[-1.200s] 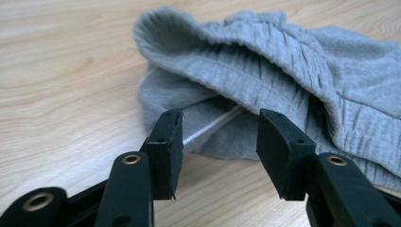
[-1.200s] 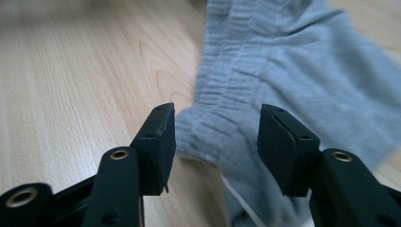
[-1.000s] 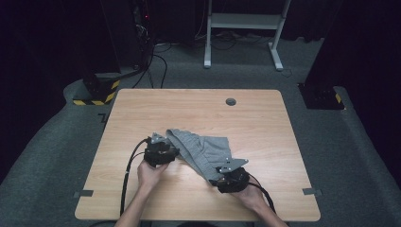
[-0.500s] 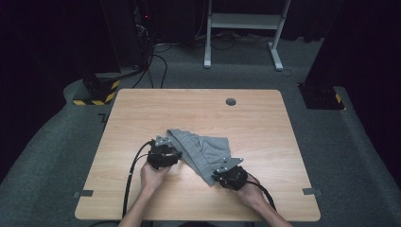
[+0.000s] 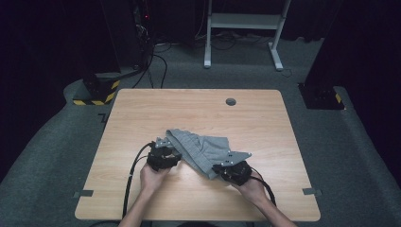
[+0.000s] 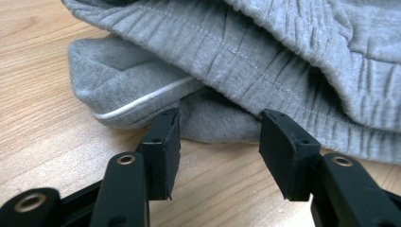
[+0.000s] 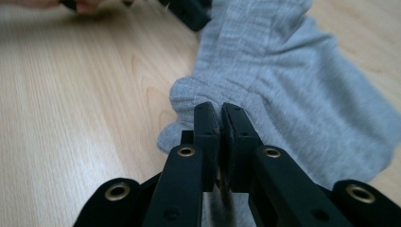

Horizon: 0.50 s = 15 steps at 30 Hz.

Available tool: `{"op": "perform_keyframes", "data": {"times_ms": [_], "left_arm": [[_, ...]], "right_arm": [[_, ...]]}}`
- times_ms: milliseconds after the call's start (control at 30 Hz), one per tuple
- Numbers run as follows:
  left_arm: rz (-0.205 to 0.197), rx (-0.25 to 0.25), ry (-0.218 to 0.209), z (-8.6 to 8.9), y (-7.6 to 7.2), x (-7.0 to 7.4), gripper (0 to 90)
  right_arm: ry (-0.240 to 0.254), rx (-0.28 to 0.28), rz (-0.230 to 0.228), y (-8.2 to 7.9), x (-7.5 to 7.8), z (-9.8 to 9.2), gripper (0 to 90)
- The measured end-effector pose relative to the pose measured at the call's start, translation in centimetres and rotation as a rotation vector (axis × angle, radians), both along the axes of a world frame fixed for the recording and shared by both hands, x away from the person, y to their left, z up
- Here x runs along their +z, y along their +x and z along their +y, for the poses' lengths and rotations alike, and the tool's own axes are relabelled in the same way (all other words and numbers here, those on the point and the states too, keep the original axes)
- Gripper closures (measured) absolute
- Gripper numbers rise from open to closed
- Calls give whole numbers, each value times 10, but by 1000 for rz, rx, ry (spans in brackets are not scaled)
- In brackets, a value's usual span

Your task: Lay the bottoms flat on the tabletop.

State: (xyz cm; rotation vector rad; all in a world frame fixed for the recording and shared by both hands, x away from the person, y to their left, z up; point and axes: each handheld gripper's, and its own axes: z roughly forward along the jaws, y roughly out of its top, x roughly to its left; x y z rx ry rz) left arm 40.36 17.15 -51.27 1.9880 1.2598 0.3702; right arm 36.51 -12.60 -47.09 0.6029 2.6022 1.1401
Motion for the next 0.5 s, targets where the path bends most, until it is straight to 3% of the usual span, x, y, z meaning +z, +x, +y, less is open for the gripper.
{"op": "perform_keyframes", "data": {"times_ms": [167,300,500], "left_arm": [[7,-2,53,-3,2,-3,526],[3,4,52,-2,2,-4,536],[7,-1,85,-5,4,-2,568]], "right_arm": [[53,-32,-16,9,13,-6,851],[89,-64,-23,14,17,-11,852],[143,-141,-40,25,29,-24,851]]}}
